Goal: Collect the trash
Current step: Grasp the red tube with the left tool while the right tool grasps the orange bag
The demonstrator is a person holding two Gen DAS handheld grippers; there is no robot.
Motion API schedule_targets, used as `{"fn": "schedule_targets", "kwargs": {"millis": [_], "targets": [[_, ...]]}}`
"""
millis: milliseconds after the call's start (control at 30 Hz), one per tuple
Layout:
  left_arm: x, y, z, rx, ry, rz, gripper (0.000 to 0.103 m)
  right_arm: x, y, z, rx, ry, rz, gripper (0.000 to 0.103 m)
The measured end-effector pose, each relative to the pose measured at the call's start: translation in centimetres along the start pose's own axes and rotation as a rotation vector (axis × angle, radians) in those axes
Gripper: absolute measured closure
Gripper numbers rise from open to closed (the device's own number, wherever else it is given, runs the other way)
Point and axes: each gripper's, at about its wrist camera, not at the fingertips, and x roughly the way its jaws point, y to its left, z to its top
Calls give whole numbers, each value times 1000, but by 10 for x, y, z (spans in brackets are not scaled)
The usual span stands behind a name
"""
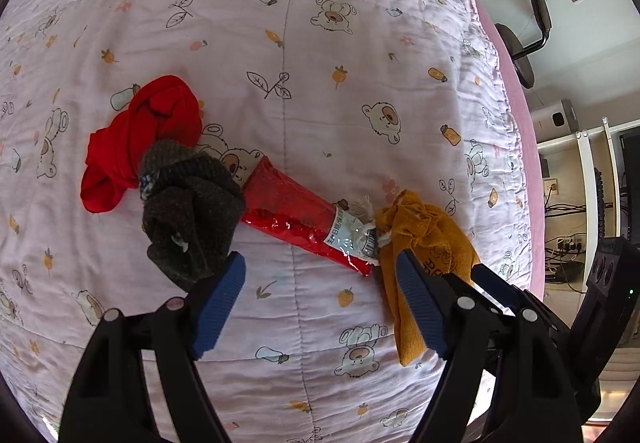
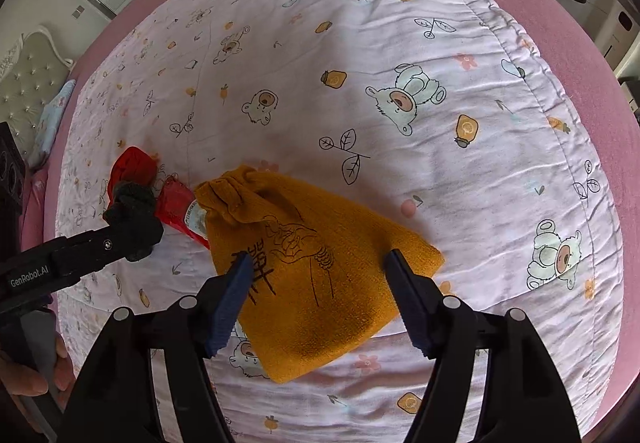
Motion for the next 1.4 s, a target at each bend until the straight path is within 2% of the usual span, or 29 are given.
{"fn": "schedule_targets", "kwargs": {"millis": [167, 267, 400, 500, 533, 567, 600, 667, 733, 933, 1033, 1133, 1167, 1200, 1400], "targets": [[6, 3, 4, -23, 9, -4, 25, 9, -5, 4, -6, 0, -38, 21], [8, 5, 4, -30, 11, -2, 25, 18, -5, 7, -15, 15, -45, 16], [11, 7, 4, -49, 12, 3, 24, 26, -3, 7, -23, 38, -51, 16], [15, 8, 5, -59, 13, 13, 24, 23, 1, 2, -41, 38, -71, 31], [17, 8, 6, -63, 16, 19, 24, 22, 2, 0, -49, 29, -70, 46], [19, 9, 6, -67, 19, 23, 24, 19, 2, -2, -56, 24, -44, 68], [21, 8, 6, -71, 21, 27, 24, 17, 2, -4, -55, 27, -12, 71], [25, 9, 6, -82, 26, 27, 24, 11, 2, -7, -57, 13, -11, 86], [29, 10, 8, -105, 33, 26, 24, 6, -4, -9, -30, 4, 15, 94], [43, 13, 17, -189, 45, 28, 23, -15, -21, -11, 29, -30, 82, 96], [49, 14, 22, -229, 53, 58, 26, -22, -27, -11, 63, -40, 104, 96], [51, 13, 27, -245, 51, 109, 39, -27, -34, -9, 97, -46, 127, 96], [50, 13, 28, -247, 49, 122, 48, -28, -35, -8, 108, -46, 139, 96], [49, 13, 28, -249, 53, 131, 52, -29, -36, -8, 115, -47, 144, 96], [36, 14, 23, -221, 44, 84, 65, -40, -33, -5, 115, -72, 157, 96]]}}
